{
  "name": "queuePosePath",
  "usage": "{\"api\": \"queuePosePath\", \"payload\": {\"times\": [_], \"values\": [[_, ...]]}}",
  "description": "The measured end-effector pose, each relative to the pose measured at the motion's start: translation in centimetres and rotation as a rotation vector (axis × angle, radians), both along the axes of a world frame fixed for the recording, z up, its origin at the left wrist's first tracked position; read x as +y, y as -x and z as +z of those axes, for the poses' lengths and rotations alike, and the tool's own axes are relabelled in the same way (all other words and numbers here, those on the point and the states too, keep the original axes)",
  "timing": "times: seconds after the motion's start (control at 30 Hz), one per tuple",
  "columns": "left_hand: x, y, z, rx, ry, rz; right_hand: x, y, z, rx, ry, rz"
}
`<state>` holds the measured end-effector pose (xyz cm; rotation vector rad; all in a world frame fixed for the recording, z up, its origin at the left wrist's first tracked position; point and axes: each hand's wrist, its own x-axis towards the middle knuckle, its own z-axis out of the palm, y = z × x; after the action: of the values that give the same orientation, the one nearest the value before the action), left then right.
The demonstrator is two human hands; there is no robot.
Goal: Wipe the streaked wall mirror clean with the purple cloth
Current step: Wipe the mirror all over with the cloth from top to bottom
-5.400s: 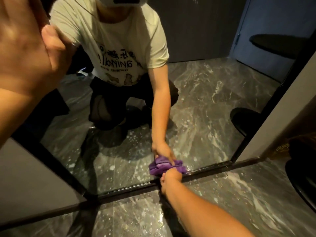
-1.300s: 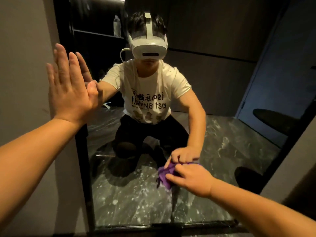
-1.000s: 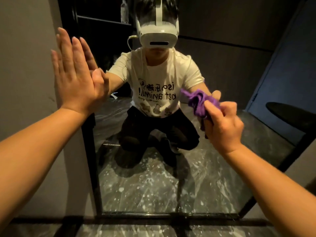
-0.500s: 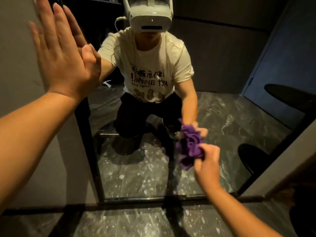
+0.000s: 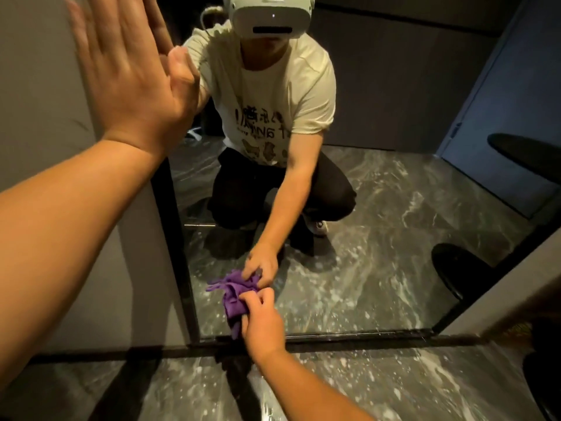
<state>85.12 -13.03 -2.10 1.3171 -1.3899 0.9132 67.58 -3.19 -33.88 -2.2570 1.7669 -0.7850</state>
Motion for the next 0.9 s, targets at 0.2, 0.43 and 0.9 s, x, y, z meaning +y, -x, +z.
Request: {"api": "queuePosePath", "payload": {"times": [0.2, 0.43, 0.9], "values": [[1.4, 0.7, 0.7, 0.029, 0.050, -0.111, 0.2, 10.3, 15.2, -0.239, 0.472, 0.021], [1.6, 0.0, 0.9, 0.002, 0.013, -0.271, -5.0, 3.8, 31.4, 0.081, 0.980, -0.024], [0.2, -0.4, 0.6, -0.067, -0.068, -0.100, -0.4, 3.9, 12.4, 0.413, 0.192, 0.484]]}}
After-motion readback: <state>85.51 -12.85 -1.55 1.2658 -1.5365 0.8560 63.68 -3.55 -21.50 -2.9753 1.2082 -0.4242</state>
